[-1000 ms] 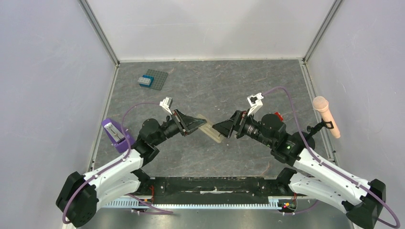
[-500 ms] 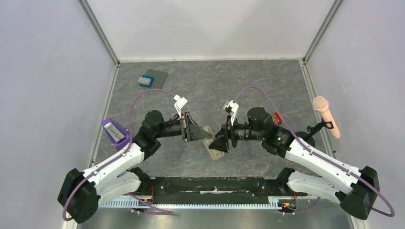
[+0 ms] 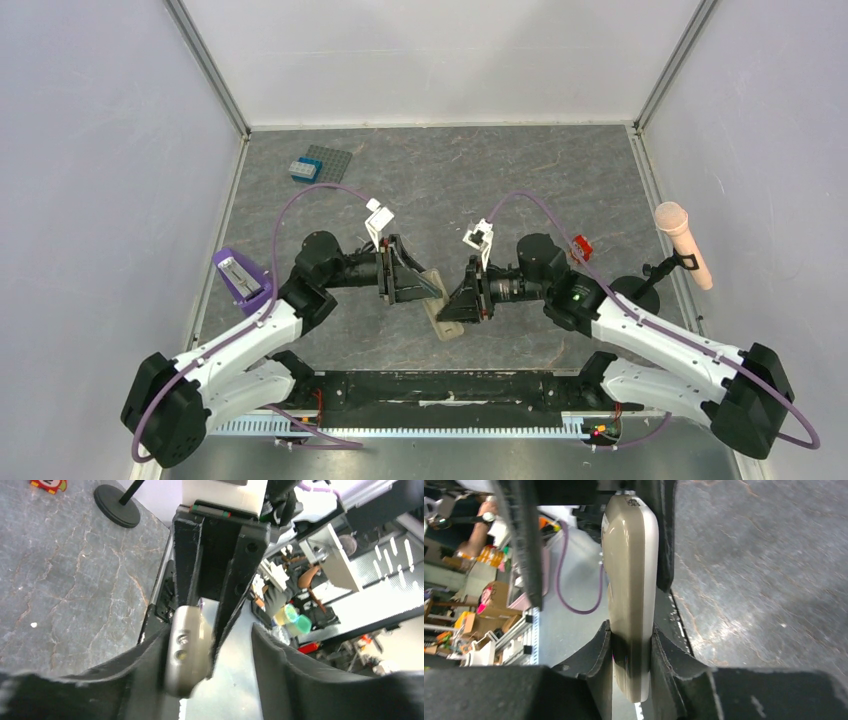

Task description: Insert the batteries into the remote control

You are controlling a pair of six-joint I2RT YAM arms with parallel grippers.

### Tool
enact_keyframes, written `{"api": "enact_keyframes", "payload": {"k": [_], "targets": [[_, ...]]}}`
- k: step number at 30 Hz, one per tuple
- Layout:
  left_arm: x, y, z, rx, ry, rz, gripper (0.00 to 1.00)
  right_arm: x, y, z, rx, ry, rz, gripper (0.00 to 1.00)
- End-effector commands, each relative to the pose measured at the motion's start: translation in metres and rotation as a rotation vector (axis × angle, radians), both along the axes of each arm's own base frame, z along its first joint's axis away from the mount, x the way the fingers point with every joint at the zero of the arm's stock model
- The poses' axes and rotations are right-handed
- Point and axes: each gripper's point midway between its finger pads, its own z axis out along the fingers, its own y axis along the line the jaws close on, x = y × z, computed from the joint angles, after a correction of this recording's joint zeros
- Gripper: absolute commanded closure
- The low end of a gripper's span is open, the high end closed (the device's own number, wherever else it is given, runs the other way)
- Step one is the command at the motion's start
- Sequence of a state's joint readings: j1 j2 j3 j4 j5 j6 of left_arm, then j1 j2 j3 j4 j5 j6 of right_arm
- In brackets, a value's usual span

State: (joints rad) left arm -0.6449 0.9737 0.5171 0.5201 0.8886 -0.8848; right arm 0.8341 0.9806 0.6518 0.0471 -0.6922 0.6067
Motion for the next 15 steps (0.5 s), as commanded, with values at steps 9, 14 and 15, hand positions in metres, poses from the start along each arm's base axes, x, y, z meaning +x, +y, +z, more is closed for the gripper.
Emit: {"api": "enact_keyframes", "payload": {"k": [9,14,15], "targets": [[0.108,0.115,-0.067,0.604,0.122,0.973,0.25,0.128,-0.084,-0.075,-0.642,-0.157,-0.721,1.00],[0.102,0.126,-0.046,0.580,0.101,1.005,0.25,0.180,-0.164,-0.102,-1.034,-0.275,-1.095,0.99],[0.100,0.125,-0.043,0.574,0.103,0.994,0.24,0.186,-0.173,-0.105,-1.069,-0.281,-1.147,0.99]]}}
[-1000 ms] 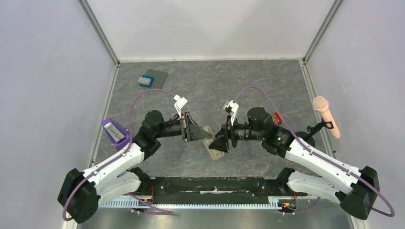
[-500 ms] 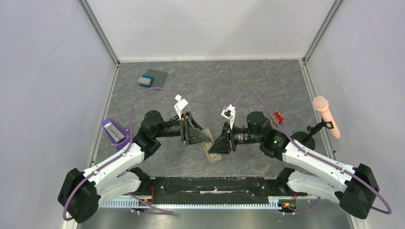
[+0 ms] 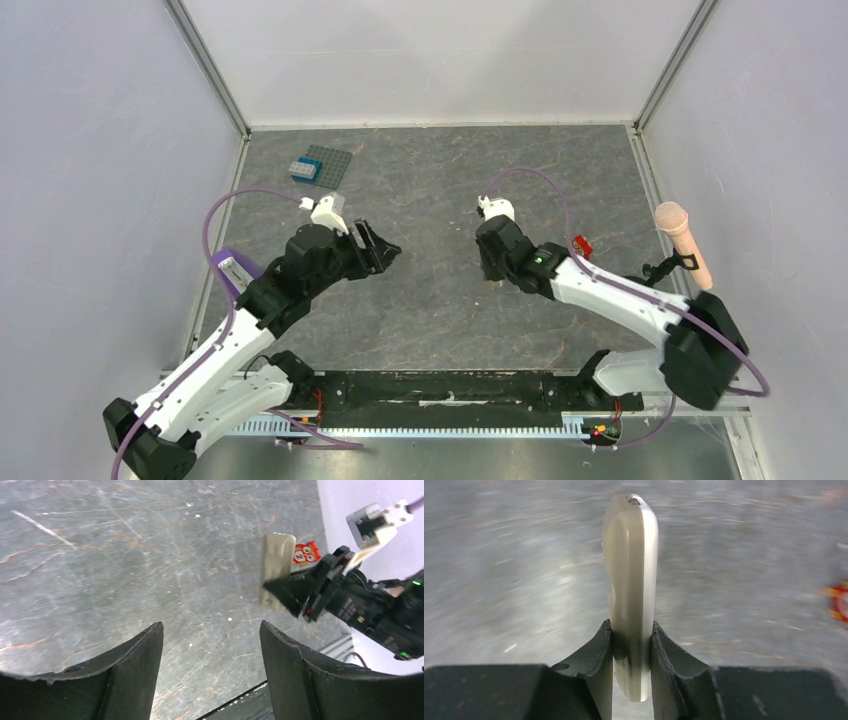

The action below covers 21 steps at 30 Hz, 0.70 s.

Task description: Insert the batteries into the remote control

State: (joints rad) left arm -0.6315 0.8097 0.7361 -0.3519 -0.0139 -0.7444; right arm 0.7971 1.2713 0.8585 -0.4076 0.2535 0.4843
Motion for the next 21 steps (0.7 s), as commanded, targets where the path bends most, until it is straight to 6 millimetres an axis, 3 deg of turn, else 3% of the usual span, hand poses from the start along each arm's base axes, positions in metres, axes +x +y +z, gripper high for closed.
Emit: {"api": "enact_keyframes", "payload": {"k": [1,6,11,12,14,17,21], "targets": [[-0.002,0.030,0.004,0.116,-0.007,0.091,0.25,0.047,-0.087,-0.004,-0.392,-0.160,-0.358,0.97],[-0.011,0.030,0.002,0.115,0.030,0.072,0.25,0.059,-0.097,-0.026,-0.526,-0.159,-0.398,0.86],[-0.018,0.029,0.000,0.095,0.046,0.051,0.25,0.058,-0.088,-0.060,-0.580,-0.072,-0.340,0.78],[-0.019,0.029,0.000,0.092,0.048,0.050,0.25,0.058,-0.086,-0.064,-0.574,-0.058,-0.333,0.73],[-0.021,0.030,-0.002,0.094,0.055,0.050,0.25,0.055,-0.081,-0.071,-0.544,-0.038,-0.313,0.54],[-0.023,0.032,-0.002,0.100,0.057,0.053,0.25,0.051,-0.070,-0.067,-0.434,-0.048,-0.288,0.41],[-0.025,0.035,-0.001,0.112,0.061,0.052,0.25,0.046,-0.048,-0.054,-0.285,-0.028,-0.230,0.39]]}}
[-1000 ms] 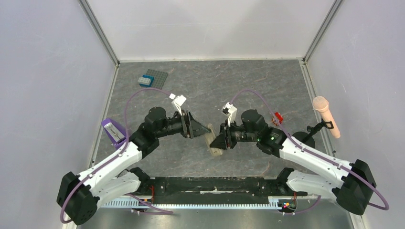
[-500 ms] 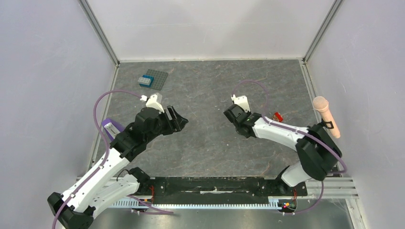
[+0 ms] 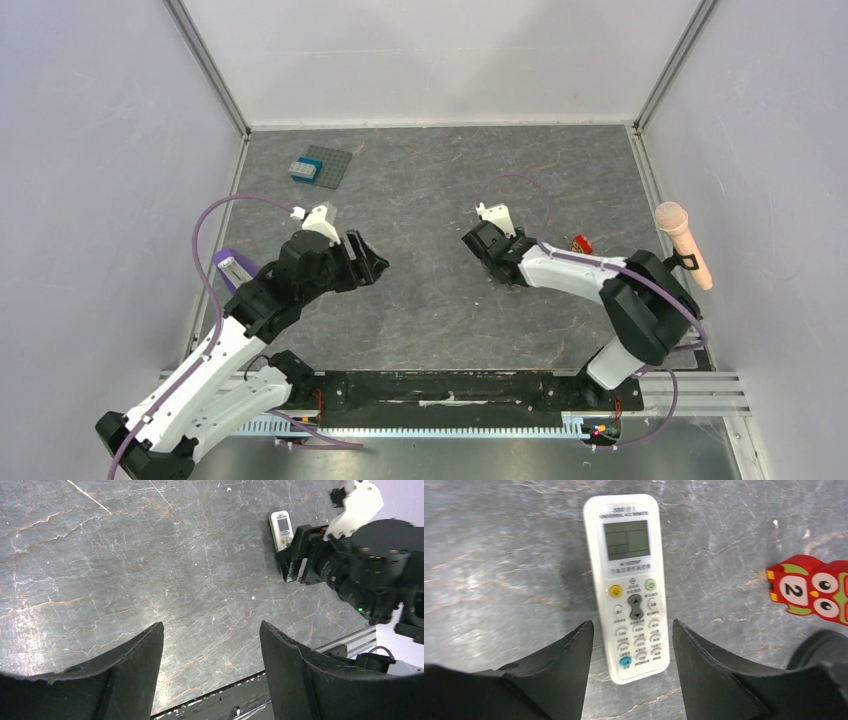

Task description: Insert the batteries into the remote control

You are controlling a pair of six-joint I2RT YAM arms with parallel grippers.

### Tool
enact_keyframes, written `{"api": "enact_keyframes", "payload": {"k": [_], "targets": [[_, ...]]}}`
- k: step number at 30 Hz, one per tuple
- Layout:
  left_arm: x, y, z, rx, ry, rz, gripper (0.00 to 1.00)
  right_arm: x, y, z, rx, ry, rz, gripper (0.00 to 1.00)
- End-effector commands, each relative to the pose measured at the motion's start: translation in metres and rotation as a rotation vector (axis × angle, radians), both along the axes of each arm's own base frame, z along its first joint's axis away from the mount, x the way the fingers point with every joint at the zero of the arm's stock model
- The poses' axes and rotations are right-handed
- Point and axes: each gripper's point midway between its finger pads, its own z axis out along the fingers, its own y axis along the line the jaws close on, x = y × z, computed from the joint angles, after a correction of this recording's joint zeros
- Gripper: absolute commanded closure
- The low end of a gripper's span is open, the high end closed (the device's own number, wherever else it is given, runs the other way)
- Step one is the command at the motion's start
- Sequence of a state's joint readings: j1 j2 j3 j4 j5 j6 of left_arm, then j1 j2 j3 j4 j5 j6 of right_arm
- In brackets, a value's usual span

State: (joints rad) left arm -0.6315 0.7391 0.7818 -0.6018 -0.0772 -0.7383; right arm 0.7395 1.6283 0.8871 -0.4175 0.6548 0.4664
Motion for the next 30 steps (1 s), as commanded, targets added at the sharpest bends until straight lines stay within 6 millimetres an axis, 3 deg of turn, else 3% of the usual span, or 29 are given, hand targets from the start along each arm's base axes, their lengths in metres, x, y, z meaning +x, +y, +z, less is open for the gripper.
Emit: {"api": "enact_keyframes", "payload": {"k": [1,4,7,8,9,10,16,22,26,30], "targets": [[-0.002,0.004,0.012,0.008,-0.021,0.000,0.25,0.002,0.036,0.032,0.239,-0.054,0.057,0.38],[-0.005,0.008,0.014,0.022,-0.010,0.007,0.24,-0.004,0.039,0.061,0.336,-0.108,0.075,0.30],[-0.008,0.010,0.022,0.029,-0.027,-0.011,0.23,-0.011,0.032,0.105,0.416,-0.209,0.090,0.20],[-0.009,0.011,0.025,0.028,-0.037,-0.014,0.23,-0.014,0.028,0.122,0.445,-0.253,0.095,0.15],[-0.010,0.013,0.030,0.024,-0.050,-0.011,0.22,-0.018,0.023,0.136,0.464,-0.287,0.099,0.02],[-0.011,0.015,0.036,0.019,-0.070,-0.009,0.22,-0.022,0.016,0.155,0.489,-0.331,0.097,0.02],[-0.026,0.040,0.078,0.024,-0.259,-0.010,0.21,-0.061,-0.043,0.270,0.628,-0.651,0.071,0.02],[-0.043,0.065,0.100,0.049,-0.363,0.006,0.21,-0.106,-0.116,0.358,0.719,-0.921,-0.056,0.02],[-0.049,0.073,0.113,0.025,-0.418,0.028,0.21,-0.128,-0.165,0.390,0.730,-1.060,-0.206,0.02],[-0.052,0.078,0.124,0.000,-0.462,0.043,0.20,-0.139,-0.188,0.401,0.727,-1.124,-0.284,0.02]]}}
